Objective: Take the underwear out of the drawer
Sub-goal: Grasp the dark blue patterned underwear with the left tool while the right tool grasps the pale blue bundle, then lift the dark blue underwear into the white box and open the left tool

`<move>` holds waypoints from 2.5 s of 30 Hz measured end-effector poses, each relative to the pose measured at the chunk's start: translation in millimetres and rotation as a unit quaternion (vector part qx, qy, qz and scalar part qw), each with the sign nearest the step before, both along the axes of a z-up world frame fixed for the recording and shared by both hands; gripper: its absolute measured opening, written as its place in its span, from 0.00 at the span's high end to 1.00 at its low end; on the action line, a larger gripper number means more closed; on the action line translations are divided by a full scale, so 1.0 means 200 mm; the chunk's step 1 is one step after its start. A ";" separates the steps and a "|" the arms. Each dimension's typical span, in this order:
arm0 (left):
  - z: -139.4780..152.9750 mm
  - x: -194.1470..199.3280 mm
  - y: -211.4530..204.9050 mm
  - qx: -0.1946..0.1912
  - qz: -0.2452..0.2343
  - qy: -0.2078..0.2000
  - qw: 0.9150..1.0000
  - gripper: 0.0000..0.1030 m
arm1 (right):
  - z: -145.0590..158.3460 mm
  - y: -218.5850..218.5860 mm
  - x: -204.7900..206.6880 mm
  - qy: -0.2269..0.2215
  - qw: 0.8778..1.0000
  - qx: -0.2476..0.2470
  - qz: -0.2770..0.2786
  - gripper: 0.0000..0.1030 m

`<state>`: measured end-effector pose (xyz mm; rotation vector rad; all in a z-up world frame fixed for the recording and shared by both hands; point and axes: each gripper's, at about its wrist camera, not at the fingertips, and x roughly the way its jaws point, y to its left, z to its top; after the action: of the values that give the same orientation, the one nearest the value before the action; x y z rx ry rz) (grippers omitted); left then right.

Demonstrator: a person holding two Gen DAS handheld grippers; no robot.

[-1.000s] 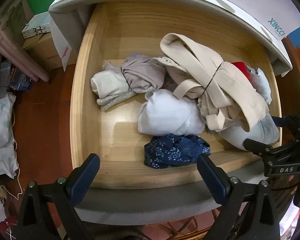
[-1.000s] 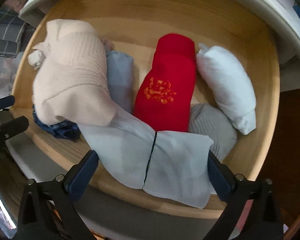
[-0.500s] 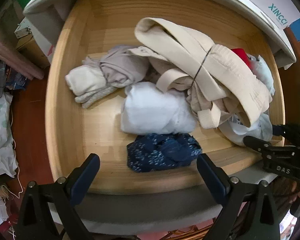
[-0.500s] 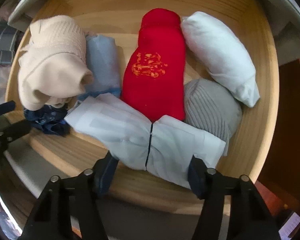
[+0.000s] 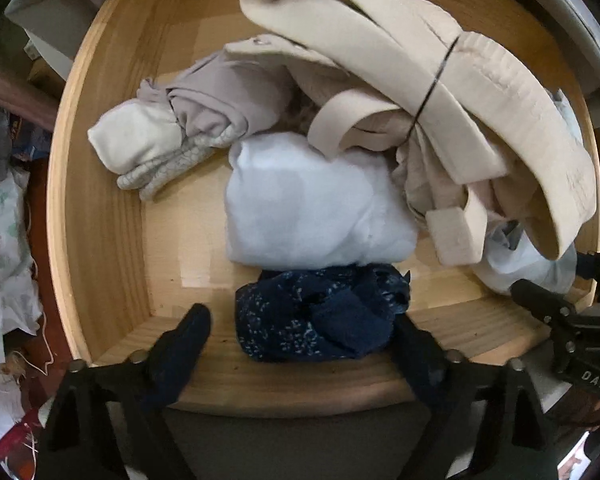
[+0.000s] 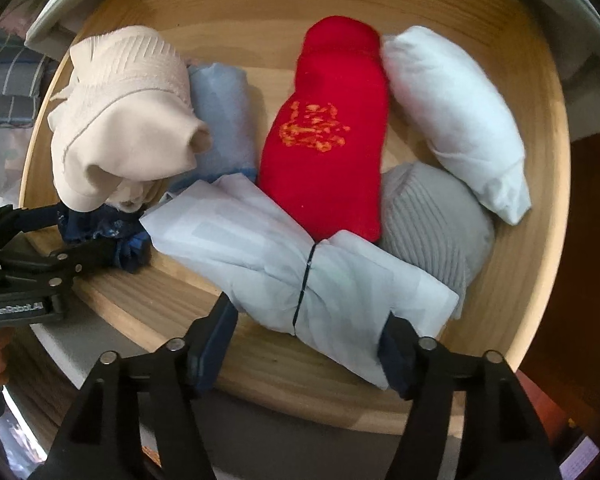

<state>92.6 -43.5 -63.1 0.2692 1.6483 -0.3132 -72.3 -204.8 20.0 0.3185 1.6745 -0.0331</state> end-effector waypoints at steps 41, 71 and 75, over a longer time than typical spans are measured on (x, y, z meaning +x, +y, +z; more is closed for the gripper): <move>0.39 -0.04 0.25 -0.082 0.043 -0.035 0.995 0.71 | 0.04 0.01 0.21 0.023 1.000 0.005 -0.018 0.56; 1.53 0.10 0.24 -0.153 0.014 -0.251 0.956 0.71 | 0.05 -0.05 -0.19 -0.011 0.998 -0.029 -0.052 0.60; 1.71 0.25 0.06 -0.161 -0.014 -0.286 0.944 0.71 | 0.04 -0.05 -0.22 -0.017 0.998 -0.025 -0.061 0.60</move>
<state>141.9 -31.3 278.9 0.1168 1.0005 -0.4701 -116.1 -214.4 27.1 0.3818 1.6173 -0.1588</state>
